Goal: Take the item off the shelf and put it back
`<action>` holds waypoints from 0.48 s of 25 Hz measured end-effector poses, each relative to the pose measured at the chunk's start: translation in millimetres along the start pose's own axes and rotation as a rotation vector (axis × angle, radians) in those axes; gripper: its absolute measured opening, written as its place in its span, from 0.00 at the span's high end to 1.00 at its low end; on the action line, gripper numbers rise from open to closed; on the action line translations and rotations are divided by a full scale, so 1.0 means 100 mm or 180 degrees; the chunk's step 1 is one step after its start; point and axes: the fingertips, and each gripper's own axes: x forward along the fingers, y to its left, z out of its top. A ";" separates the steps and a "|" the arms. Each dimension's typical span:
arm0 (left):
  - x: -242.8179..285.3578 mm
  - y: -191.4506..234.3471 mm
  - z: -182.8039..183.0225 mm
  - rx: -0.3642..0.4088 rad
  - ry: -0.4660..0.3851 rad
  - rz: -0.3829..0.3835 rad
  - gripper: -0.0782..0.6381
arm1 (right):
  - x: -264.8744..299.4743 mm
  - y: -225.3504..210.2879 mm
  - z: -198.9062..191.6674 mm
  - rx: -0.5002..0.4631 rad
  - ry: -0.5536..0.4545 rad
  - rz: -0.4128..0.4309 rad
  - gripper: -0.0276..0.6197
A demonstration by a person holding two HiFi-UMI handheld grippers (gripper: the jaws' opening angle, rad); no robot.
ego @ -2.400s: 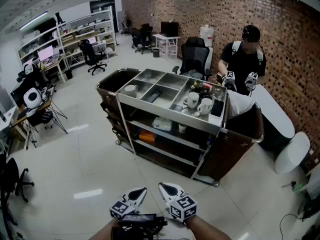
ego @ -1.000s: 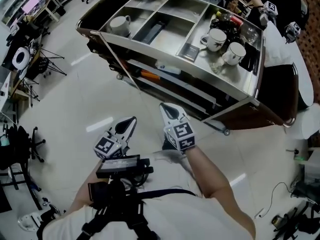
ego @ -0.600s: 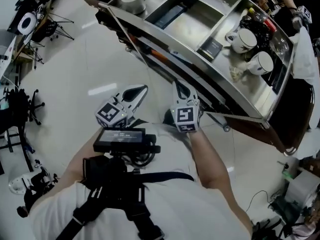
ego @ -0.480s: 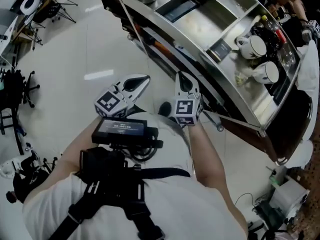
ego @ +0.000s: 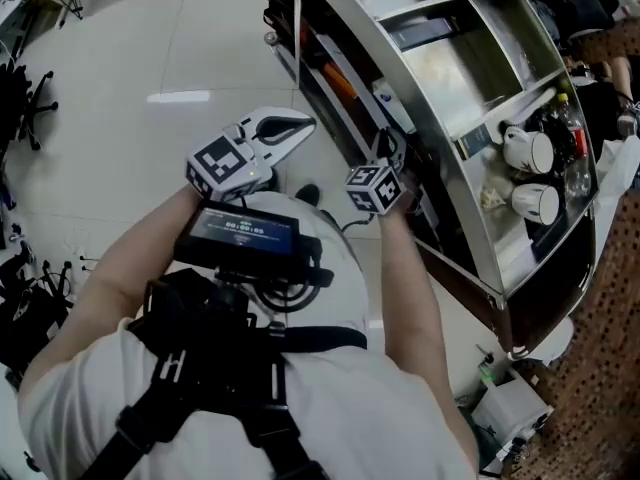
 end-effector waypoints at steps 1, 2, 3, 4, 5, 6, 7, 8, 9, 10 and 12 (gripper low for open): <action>-0.01 0.05 0.01 -0.0003 -0.0007 -0.0003 0.89 | 0.06 -0.04 -0.02 -0.0073 0.0048 -0.0034 0.89; -0.03 0.09 0.01 -0.0013 -0.0006 -0.0006 0.89 | 0.12 -0.09 -0.03 -0.0134 0.0093 -0.0078 0.89; -0.05 0.12 0.00 -0.0037 0.0000 -0.0005 0.89 | 0.18 -0.15 -0.05 -0.0201 0.0143 -0.0143 0.89; -0.07 0.16 -0.02 -0.0072 0.0006 -0.0002 0.89 | 0.24 -0.23 -0.07 -0.0269 0.0197 -0.0224 0.89; -0.10 0.19 -0.04 -0.0108 0.0010 0.0005 0.89 | 0.30 -0.31 -0.08 -0.0328 0.0257 -0.0301 0.87; -0.12 0.23 -0.06 -0.0134 0.0013 0.0018 0.89 | 0.36 -0.39 -0.10 -0.0377 0.0321 -0.0362 0.85; -0.15 0.27 -0.07 -0.0147 0.0018 0.0038 0.89 | 0.42 -0.46 -0.12 -0.0420 0.0391 -0.0399 0.81; -0.17 0.31 -0.08 -0.0151 0.0026 0.0063 0.89 | 0.48 -0.51 -0.14 -0.0464 0.0461 -0.0413 0.77; -0.19 0.34 -0.10 -0.0153 0.0033 0.0090 0.89 | 0.54 -0.54 -0.17 -0.0516 0.0525 -0.0411 0.74; -0.21 0.37 -0.12 -0.0161 0.0038 0.0116 0.89 | 0.58 -0.56 -0.20 -0.0584 0.0575 -0.0406 0.74; -0.26 0.42 -0.14 -0.0196 0.0032 0.0170 0.89 | 0.66 -0.58 -0.23 -0.0764 0.0634 -0.0403 0.74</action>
